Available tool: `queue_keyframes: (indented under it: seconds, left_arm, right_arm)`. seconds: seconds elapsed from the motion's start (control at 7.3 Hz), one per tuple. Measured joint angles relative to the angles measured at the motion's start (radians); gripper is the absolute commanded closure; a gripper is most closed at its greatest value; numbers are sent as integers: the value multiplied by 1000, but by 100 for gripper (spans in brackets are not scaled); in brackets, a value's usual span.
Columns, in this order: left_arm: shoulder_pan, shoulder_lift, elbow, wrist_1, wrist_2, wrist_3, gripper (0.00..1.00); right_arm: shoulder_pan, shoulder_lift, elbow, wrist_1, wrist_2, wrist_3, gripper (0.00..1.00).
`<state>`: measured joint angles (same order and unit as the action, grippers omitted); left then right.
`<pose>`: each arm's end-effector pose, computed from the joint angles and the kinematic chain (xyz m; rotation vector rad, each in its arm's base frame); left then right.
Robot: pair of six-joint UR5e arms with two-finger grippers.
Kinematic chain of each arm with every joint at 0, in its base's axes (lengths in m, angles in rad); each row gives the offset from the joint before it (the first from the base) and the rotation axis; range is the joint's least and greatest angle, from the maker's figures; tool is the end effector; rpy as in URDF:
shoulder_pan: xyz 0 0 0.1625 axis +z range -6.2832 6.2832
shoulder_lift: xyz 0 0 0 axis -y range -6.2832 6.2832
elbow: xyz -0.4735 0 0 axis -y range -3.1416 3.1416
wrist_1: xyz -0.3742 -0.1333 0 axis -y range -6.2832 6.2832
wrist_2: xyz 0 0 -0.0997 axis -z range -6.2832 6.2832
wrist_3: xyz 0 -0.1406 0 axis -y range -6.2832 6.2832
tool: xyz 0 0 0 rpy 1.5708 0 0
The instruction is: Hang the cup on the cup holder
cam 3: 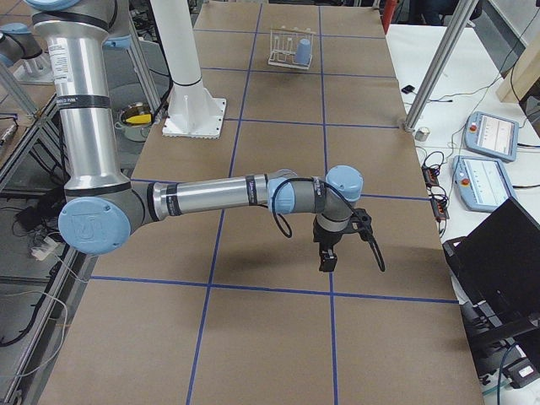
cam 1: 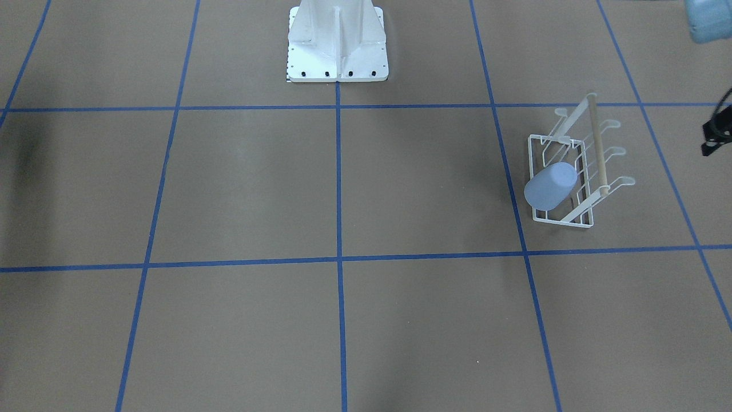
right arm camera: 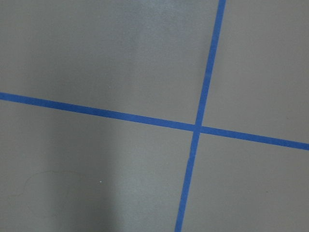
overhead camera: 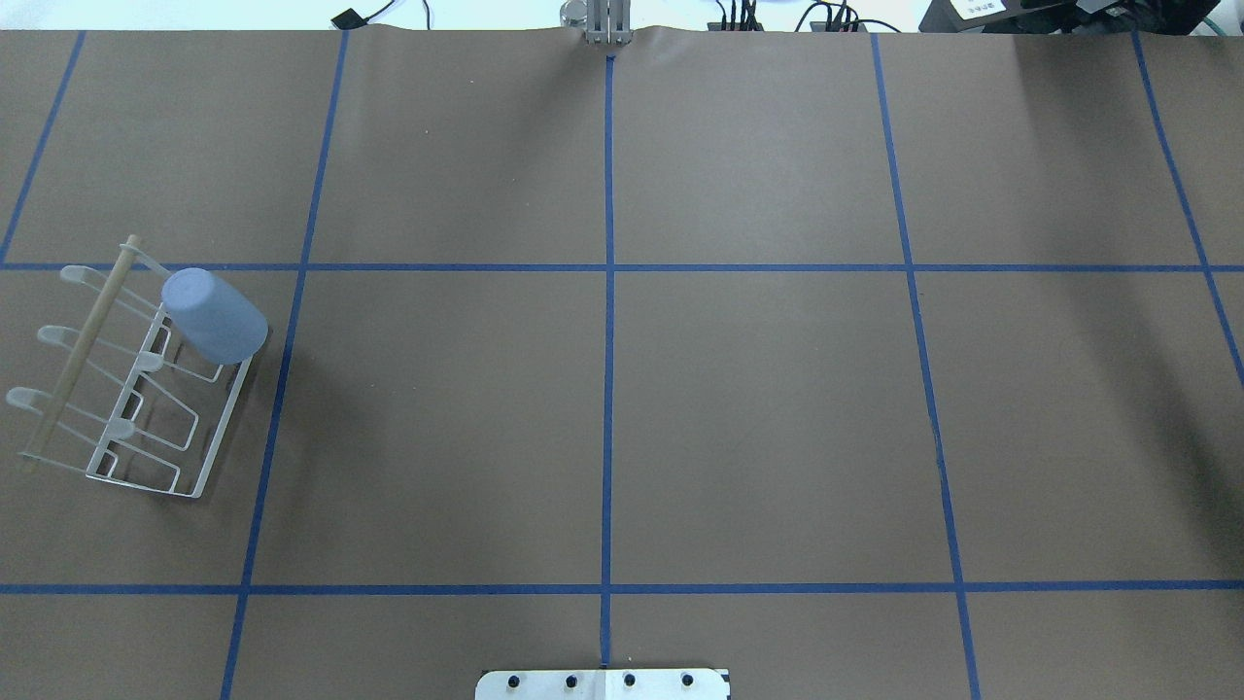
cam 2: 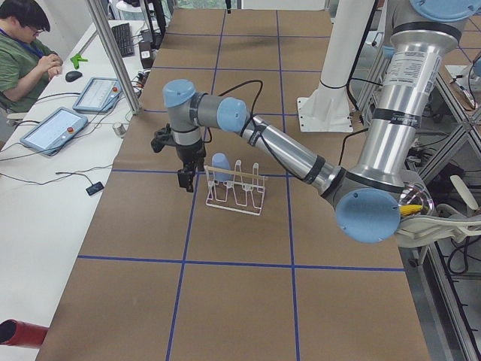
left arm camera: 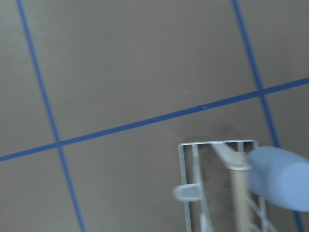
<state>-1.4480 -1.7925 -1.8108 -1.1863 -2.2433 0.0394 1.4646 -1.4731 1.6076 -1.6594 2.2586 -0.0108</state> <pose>0.0216 -0.5485 0.5597 0.0463 0.6756 0.1819 -0.0115 -0.5233 0.6875 0.0112 -0.6895 -0.1281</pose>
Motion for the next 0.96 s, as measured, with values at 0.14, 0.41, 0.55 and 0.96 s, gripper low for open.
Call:
queue_keyframes:
  seconds: [0.14,0.41,0.55,0.96]
  left_arm:
    - [-60,15,83,-40,-21,37,1]
    - [-117,98,169,-213,-29,55,1]
    - [-125,130,213,-304,-28,52,1]
    - [-127,149,279,-380,-29,42,1]
  right_arm:
    - [28,-7,-13,-1,6,0,0]
    - [77,-29,-28,-4,21,0,0]
    - [91,-35,-30,-10,27,0,0]
    - [117,-39,-25,-40,42,0,0]
